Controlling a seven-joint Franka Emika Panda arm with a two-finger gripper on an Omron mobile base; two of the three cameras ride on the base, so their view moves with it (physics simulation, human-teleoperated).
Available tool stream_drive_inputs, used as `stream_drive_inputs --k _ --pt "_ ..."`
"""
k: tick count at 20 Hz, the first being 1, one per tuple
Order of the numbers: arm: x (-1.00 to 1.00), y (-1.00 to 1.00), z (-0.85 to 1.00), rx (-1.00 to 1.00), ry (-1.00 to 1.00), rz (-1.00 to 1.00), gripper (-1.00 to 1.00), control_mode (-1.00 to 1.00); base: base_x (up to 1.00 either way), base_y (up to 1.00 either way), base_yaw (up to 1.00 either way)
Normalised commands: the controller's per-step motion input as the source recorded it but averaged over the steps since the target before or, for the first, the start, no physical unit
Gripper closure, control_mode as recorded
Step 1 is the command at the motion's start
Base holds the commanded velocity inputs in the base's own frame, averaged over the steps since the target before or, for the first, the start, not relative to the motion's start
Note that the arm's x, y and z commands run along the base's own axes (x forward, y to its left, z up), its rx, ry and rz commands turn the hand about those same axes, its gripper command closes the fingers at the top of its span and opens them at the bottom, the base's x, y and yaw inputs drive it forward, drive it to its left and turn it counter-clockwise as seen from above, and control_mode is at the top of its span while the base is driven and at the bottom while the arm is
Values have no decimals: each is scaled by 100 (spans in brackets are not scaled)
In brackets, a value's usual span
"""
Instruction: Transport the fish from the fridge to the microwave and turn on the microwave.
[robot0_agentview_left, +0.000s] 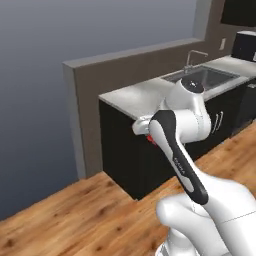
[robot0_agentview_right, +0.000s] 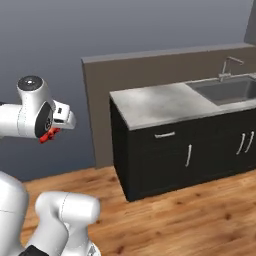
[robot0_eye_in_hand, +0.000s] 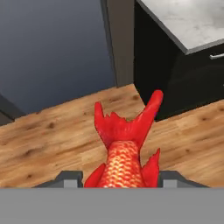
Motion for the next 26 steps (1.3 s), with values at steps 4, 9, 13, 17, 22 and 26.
stream_drive_inputs --k 4,9,13,17,22,26 --pt "0 0 0 0 0 0 100 100 3 2 -91" --pt "0 0 0 0 0 0 100 100 9 6 -86" --pt "0 0 0 0 0 0 100 100 16 10 -81" --pt "0 0 0 0 0 0 100 100 26 20 -56" --pt "0 0 0 0 0 0 100 100 31 14 -36" --pt "0 0 0 0 0 0 100 100 31 14 -54"
